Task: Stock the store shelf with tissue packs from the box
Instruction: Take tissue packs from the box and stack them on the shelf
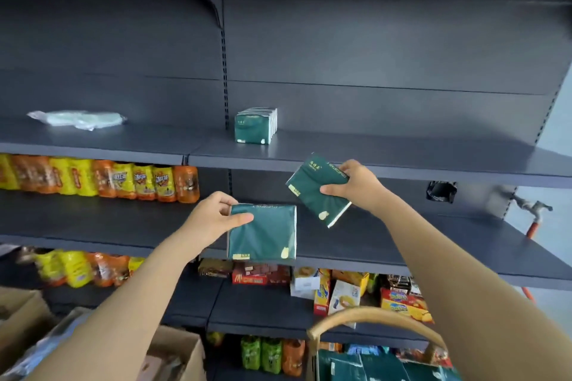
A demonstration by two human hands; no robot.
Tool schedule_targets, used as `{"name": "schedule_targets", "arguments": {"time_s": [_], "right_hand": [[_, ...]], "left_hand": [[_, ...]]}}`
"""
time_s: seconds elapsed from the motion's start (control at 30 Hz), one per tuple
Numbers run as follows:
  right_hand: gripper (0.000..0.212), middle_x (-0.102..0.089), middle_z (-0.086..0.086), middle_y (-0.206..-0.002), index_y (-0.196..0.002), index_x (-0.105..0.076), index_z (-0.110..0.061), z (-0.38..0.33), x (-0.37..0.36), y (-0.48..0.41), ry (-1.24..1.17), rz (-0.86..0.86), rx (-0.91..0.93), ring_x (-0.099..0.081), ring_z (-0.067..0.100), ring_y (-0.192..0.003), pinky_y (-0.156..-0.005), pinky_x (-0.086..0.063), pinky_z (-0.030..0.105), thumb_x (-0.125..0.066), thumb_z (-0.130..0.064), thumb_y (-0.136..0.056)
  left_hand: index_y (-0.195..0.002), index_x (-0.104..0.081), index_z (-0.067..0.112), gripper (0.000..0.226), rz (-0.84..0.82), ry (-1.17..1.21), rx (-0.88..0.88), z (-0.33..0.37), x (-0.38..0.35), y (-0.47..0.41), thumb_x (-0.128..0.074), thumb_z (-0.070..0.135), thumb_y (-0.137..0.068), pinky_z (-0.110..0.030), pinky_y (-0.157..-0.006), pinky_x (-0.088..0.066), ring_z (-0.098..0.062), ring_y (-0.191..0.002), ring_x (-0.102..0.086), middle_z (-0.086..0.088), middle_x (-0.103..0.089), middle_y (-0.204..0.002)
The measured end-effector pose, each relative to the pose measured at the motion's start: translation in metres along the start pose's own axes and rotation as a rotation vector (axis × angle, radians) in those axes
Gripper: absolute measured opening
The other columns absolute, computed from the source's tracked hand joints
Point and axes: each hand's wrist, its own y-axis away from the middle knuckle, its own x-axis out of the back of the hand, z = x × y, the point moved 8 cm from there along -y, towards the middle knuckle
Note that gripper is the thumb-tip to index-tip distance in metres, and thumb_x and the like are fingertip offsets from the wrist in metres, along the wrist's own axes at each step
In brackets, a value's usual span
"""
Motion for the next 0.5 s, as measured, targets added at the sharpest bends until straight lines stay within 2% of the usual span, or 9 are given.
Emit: {"name": "schedule_targets", "arguments": {"time_s": [0.13,0.4,0.5], "right_hand": [[0.05,-0.062,0.003,-0.107,-0.111,-0.051,-0.011,-0.031,0.007,-0.054,0.072,0.009,0.099,-0.059,0.021,-0.097,-0.08,-0.047,0.031,-0.079,-0.031,-0.074],[0.046,-0.062,0.004,-0.102,-0.109,-0.058,-0.008,-0.087,-0.01,-0.151,0.204,0.006,0.231,-0.056,0.019,-0.088,-0.074,-0.044,0.028,-0.078,-0.031,-0.075],[0.043,-0.062,0.003,-0.101,-0.108,-0.059,-0.009,-0.1,-0.026,-0.182,0.239,0.015,0.266,-0.054,0.018,-0.087,-0.071,-0.04,0.026,-0.078,-0.028,-0.075]], "left_hand": [[-0.096,-0.056,0.021,0.026,0.016,0.016,-0.022,0.006,0.014,-0.037,-0.075,0.027,-0.078,-0.022,-0.067,-0.045,-0.009,-0.087,-0.064,0.001,-0.068,-0.097],[-0.094,-0.056,0.021,0.026,0.094,0.054,-0.081,0.018,0.042,-0.106,-0.075,0.024,-0.078,-0.032,-0.078,-0.054,-0.013,-0.088,-0.066,0.0,-0.069,-0.095],[-0.094,-0.056,0.023,0.027,0.109,0.072,-0.114,0.022,0.054,-0.134,-0.076,0.025,-0.077,-0.028,-0.072,-0.052,-0.014,-0.09,-0.066,0.001,-0.069,-0.095]]}}
